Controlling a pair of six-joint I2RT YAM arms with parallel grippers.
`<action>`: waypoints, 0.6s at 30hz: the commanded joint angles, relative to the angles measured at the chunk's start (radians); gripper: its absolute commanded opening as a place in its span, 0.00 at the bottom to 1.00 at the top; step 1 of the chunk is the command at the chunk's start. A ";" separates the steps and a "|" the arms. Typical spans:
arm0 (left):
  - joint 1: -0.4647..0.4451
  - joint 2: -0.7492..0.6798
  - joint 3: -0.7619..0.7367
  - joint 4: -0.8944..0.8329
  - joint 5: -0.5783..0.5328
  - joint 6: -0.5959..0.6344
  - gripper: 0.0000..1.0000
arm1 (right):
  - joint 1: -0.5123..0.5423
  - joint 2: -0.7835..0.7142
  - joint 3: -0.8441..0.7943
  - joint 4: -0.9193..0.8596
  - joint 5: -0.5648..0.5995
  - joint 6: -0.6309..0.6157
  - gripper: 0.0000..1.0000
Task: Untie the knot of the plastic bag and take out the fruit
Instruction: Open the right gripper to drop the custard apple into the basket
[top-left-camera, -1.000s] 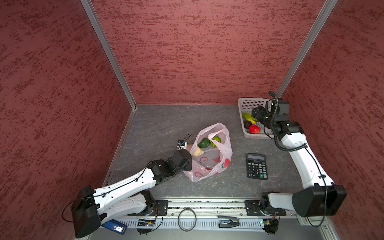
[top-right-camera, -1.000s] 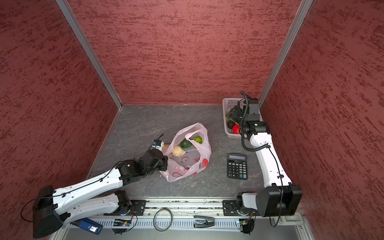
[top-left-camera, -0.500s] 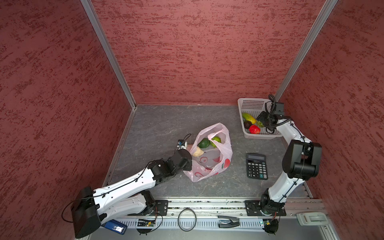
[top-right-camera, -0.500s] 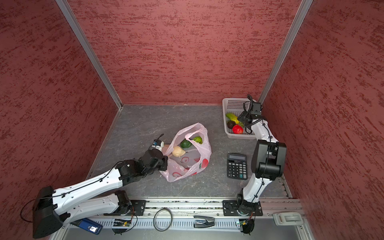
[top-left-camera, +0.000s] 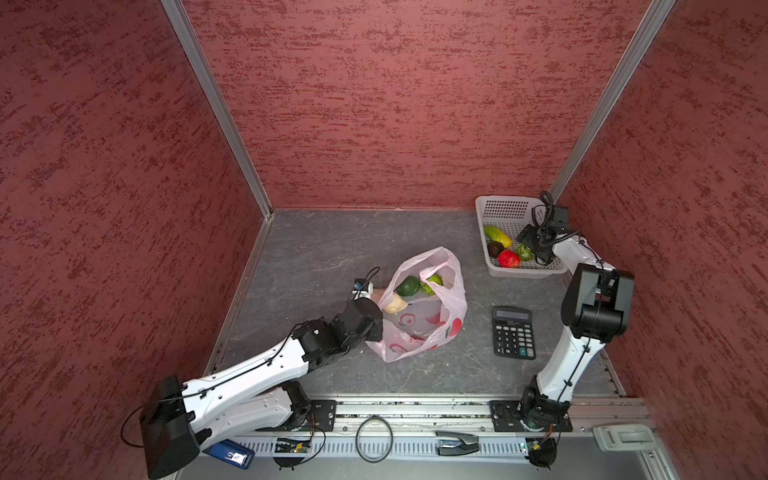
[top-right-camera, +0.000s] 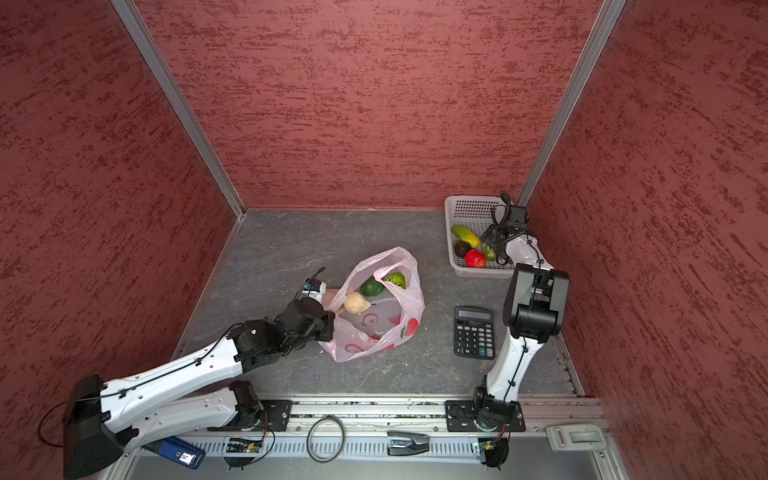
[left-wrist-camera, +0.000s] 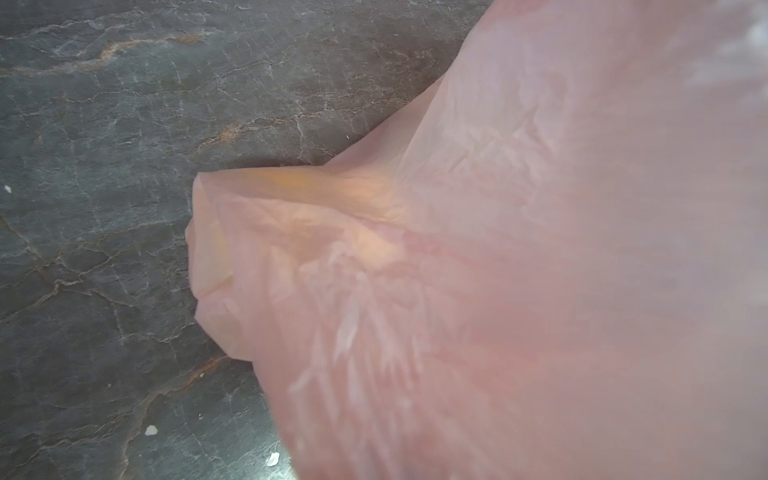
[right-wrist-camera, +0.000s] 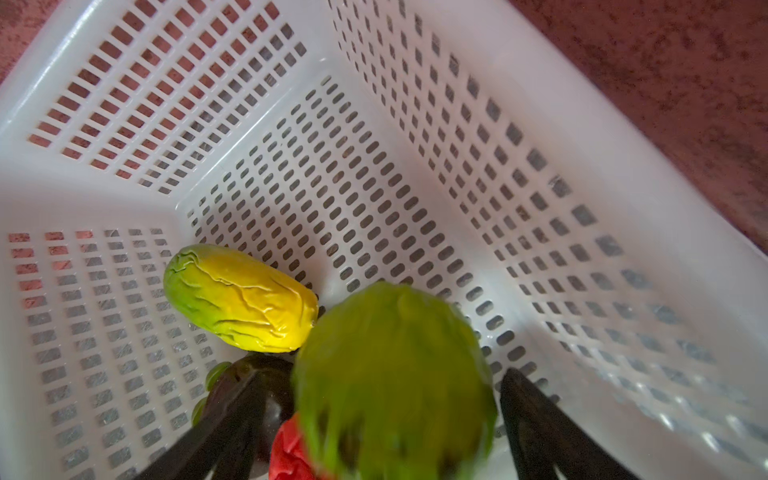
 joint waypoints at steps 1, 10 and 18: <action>0.006 -0.014 0.022 -0.003 -0.020 0.009 0.00 | -0.002 -0.021 0.013 -0.016 0.029 -0.014 0.93; 0.005 -0.013 0.023 -0.002 -0.018 0.010 0.00 | 0.003 -0.103 -0.015 -0.025 0.009 -0.027 0.95; 0.006 -0.020 0.025 -0.001 -0.023 0.017 0.00 | 0.068 -0.282 -0.099 -0.069 -0.068 -0.041 0.95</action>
